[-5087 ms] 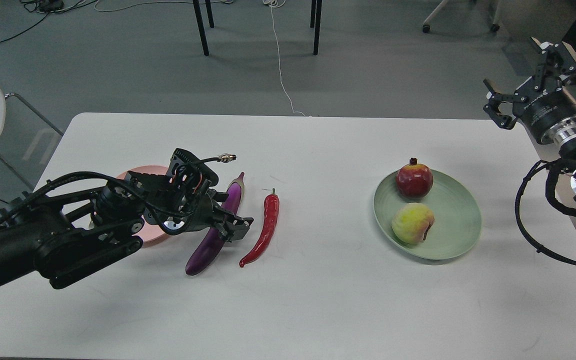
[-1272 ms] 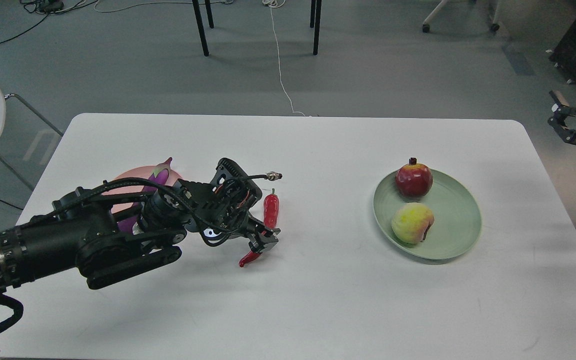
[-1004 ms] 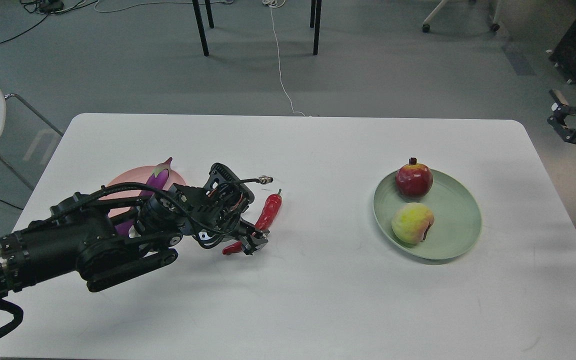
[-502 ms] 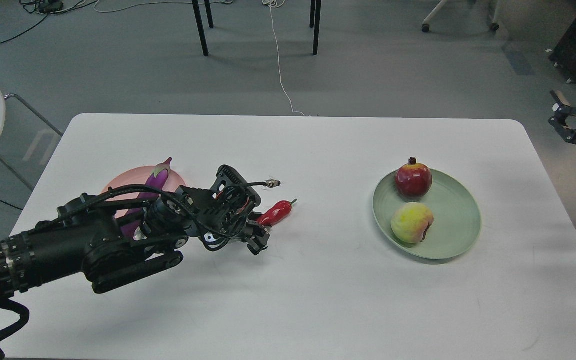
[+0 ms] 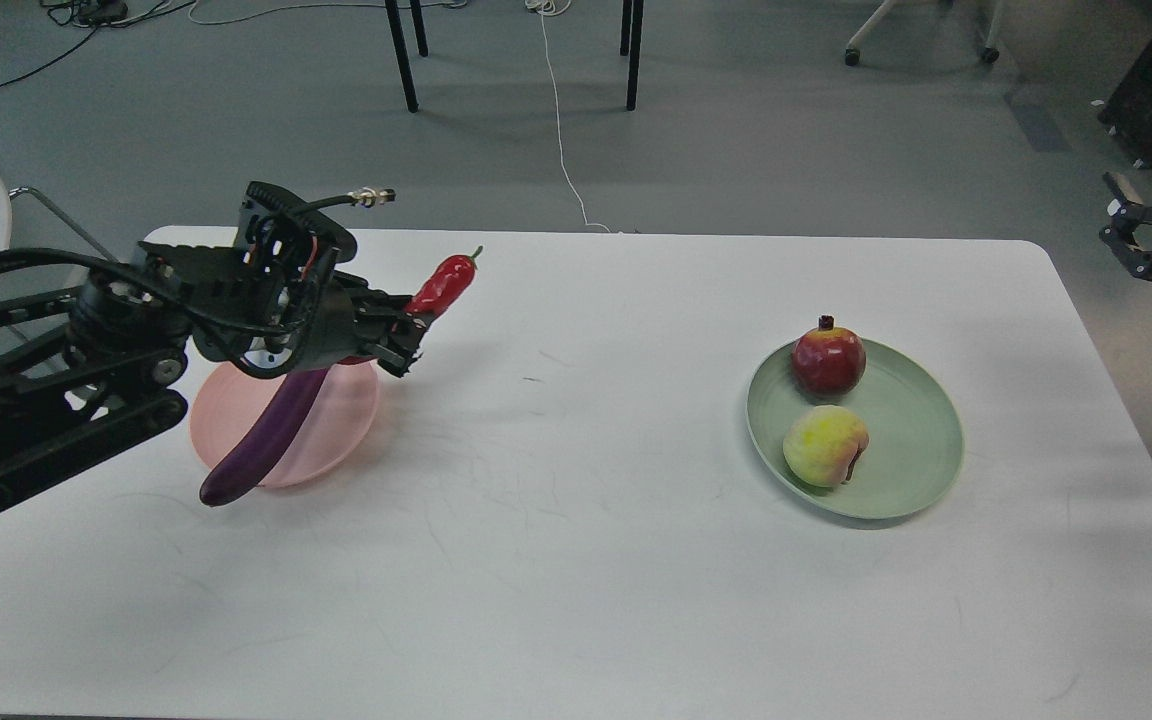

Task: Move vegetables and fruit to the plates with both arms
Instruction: 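Carry the chili onto the pink plate beside the eggplant, release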

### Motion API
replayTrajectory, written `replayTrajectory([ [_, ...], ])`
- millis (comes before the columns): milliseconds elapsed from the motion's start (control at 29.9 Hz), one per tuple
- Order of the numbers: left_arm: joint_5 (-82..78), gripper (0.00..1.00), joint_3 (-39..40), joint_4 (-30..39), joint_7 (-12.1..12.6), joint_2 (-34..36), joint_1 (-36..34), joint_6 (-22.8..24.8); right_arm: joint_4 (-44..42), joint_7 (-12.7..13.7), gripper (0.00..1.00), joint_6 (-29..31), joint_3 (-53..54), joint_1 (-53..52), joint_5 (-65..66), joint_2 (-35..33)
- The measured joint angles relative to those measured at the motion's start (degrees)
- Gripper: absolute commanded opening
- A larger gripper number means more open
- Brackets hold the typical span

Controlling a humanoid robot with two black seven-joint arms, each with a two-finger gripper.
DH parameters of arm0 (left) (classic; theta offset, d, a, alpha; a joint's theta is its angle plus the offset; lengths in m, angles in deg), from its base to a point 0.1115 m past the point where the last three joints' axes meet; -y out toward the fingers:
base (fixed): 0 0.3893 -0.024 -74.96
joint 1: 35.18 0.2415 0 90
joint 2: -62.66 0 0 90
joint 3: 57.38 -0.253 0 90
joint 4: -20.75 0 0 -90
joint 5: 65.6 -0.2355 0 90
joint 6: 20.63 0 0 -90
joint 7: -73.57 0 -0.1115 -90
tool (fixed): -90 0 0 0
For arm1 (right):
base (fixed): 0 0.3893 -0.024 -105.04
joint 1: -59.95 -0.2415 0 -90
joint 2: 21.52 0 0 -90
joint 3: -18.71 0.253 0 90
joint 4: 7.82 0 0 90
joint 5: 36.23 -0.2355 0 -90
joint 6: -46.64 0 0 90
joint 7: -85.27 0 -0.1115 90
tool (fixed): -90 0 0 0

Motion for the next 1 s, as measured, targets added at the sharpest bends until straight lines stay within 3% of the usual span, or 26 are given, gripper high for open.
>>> replayTrajectory([
  [167,-0.7,0.17,-0.33,-0.22,0.33,2.76,3.62,0.0,0.1,0.01,0.99,0.0,-0.02,-0.23,0.0,0.2],
  [669,-4.79,0.34,-0.27,-2.71,0.95,1.55,9.11,0.0,0.11,0.03,0.99,0.0,-0.03,-0.27,0.03,-0.24],
  [1004,-4.98,0.59,-0.34,-4.27,1.1,1.35,9.43,0.0,0.12,0.03,0.99,0.0,-0.03,-0.27,0.07,-0.06],
])
